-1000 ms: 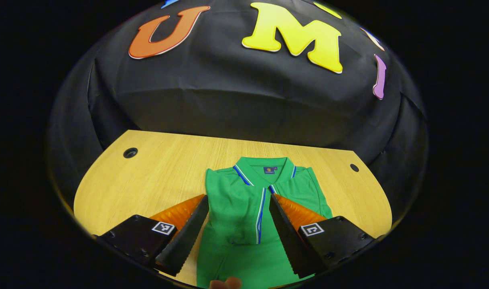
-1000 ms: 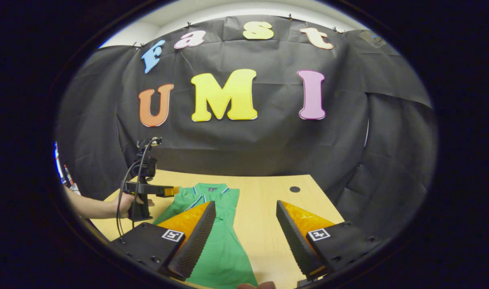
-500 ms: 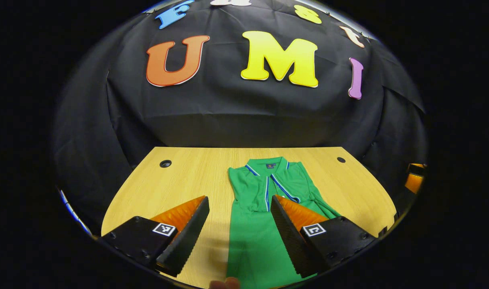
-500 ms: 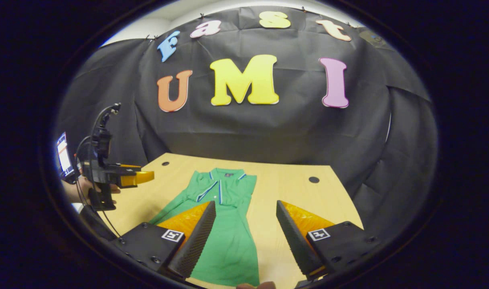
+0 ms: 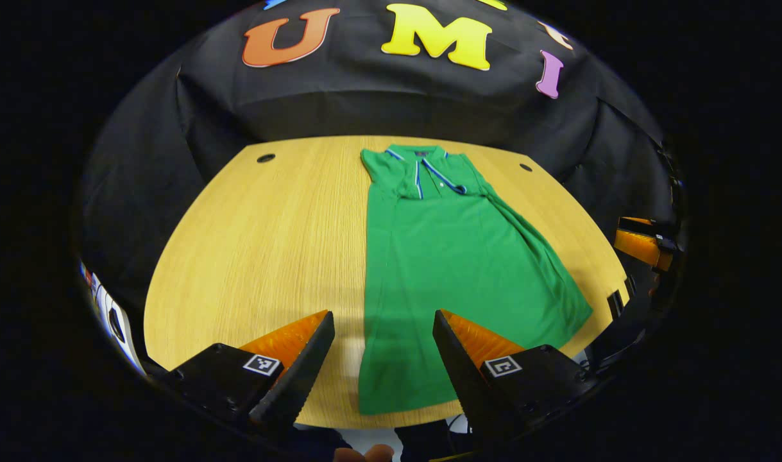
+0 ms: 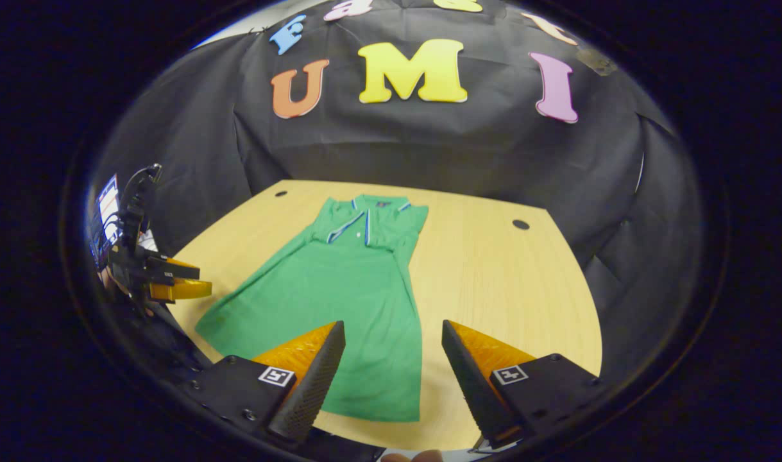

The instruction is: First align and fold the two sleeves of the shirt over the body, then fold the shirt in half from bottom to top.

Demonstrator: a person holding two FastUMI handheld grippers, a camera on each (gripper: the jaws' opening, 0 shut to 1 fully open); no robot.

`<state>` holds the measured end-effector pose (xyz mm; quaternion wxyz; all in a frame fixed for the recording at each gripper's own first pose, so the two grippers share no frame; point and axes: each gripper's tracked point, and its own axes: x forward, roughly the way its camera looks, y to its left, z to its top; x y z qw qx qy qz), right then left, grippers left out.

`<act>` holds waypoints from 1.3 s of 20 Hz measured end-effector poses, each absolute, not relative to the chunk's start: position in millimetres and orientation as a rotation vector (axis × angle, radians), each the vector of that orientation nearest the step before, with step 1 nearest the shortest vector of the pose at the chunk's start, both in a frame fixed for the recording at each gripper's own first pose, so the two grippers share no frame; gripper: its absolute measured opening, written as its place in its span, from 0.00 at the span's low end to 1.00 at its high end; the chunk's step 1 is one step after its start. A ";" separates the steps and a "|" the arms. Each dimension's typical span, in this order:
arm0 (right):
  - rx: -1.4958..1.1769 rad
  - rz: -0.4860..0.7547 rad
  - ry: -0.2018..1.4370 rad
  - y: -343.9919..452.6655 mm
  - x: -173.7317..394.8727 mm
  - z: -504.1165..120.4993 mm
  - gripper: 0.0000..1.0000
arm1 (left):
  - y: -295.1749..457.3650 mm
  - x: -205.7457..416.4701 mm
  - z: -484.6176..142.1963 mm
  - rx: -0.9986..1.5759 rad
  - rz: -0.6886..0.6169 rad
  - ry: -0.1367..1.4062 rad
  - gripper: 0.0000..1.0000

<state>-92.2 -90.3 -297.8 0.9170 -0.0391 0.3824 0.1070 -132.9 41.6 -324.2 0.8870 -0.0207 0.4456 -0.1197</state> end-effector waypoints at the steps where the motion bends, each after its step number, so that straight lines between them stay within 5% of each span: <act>1: -0.086 0.229 0.837 -90.8 -106.1 -314.3 0.96 | 41.0 -146.3 -330.8 -0.044 -0.266 0.958 1.00; 8: -0.149 0.240 1.048 -99.8 -153.5 -392.2 0.96 | 41.4 -196.1 -370.2 -0.008 -0.292 1.096 0.99; 22: -0.170 0.245 1.072 -94.3 -154.0 -418.5 0.96 | 34.0 -196.9 -384.3 0.077 -0.286 1.116 0.99; 23: -0.179 0.266 1.077 -91.3 -155.2 -417.2 0.77 | 34.3 -196.5 -385.4 0.070 -0.277 1.115 0.93; 26: -0.194 0.340 1.090 -79.3 -156.5 -416.1 0.22 | 26.1 -194.3 -382.1 0.044 -0.290 1.125 0.44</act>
